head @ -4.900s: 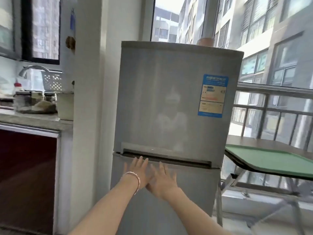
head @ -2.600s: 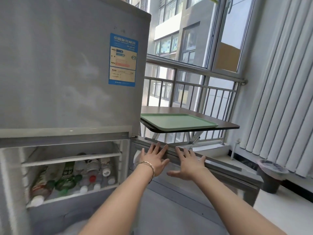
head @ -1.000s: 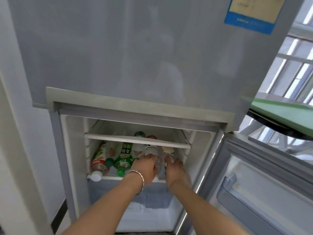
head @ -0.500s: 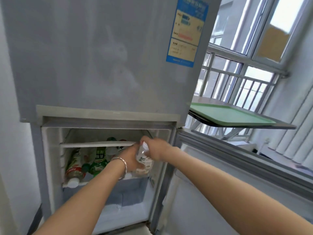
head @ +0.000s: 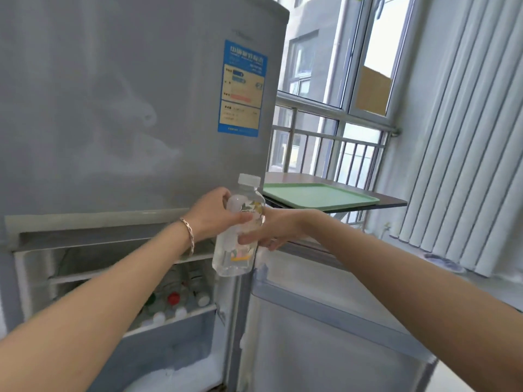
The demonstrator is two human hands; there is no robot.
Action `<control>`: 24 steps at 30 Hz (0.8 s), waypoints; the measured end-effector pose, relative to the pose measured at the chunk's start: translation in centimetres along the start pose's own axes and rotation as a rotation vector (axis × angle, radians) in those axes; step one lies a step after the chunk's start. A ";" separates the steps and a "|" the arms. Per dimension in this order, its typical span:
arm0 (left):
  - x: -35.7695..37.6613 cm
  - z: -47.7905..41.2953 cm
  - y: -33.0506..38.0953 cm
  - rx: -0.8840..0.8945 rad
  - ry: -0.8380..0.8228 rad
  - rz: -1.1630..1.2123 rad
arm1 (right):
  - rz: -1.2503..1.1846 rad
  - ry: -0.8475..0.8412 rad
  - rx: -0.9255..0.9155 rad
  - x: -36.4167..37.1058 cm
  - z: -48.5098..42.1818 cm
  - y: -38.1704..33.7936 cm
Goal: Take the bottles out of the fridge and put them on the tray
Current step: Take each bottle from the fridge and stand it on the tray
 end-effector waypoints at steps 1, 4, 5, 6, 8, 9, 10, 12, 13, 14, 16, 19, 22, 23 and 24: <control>0.0 -0.5 1.5 0.018 0.027 -0.005 | -0.063 0.052 -0.055 -0.5 0.6 0.1; 0.2 -2.1 5.6 0.068 0.107 0.036 | -0.135 0.273 -0.131 -3.1 1.1 1.0; 0.4 -2.7 6.7 0.088 0.129 0.034 | -0.161 0.350 -0.127 -3.9 1.3 1.3; 0.7 -3.5 8.0 0.120 0.145 0.039 | -0.181 0.446 -0.109 -5.0 1.7 1.7; 1.1 -4.8 10.0 0.166 0.171 0.126 | -0.201 0.625 -0.105 -6.7 2.6 2.2; 1.4 -5.8 10.9 0.181 0.157 0.228 | -0.202 0.706 -0.120 -7.8 2.8 2.8; 1.7 -6.7 11.6 0.188 0.128 0.352 | -0.205 0.773 -0.143 -8.8 2.9 3.3; 2.4 -8.5 12.3 0.167 0.070 0.565 | -0.224 0.869 -0.159 -10.9 2.4 4.3; 2.9 -9.4 12.4 0.155 0.035 0.596 | -0.230 0.896 -0.158 -11.7 1.8 4.8; 3.5 -10.2 12.4 0.151 -0.005 0.578 | -0.232 0.917 -0.149 -12.4 1.0 5.2; 4.9 -11.7 12.2 0.151 -0.069 0.551 | -0.232 0.937 -0.139 -13.5 -0.8 5.7; 6.9 -14.5 11.2 0.123 -0.084 0.583 | -0.259 0.882 -0.126 -14.9 -4.2 6.3; 8.3 -17.6 9.7 0.064 -0.026 0.627 | -0.283 0.824 -0.089 -16.0 -8.4 7.0; 8.6 -18.5 9.2 0.039 -0.001 0.634 | -0.279 0.818 -0.071 -16.4 -9.7 7.2; 8.8 -19.5 8.6 0.011 0.031 0.625 | -0.273 0.811 -0.070 -17.0 -11.3 7.3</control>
Point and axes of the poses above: each hand's wrist, its own z-axis away from the middle knuckle, its own x-axis out of the palm, y = z × x, the point moved 1 cm from there along -z, towards the middle knuckle, and after that the axes turned 9 degrees about -y, right-handed, at the moved point
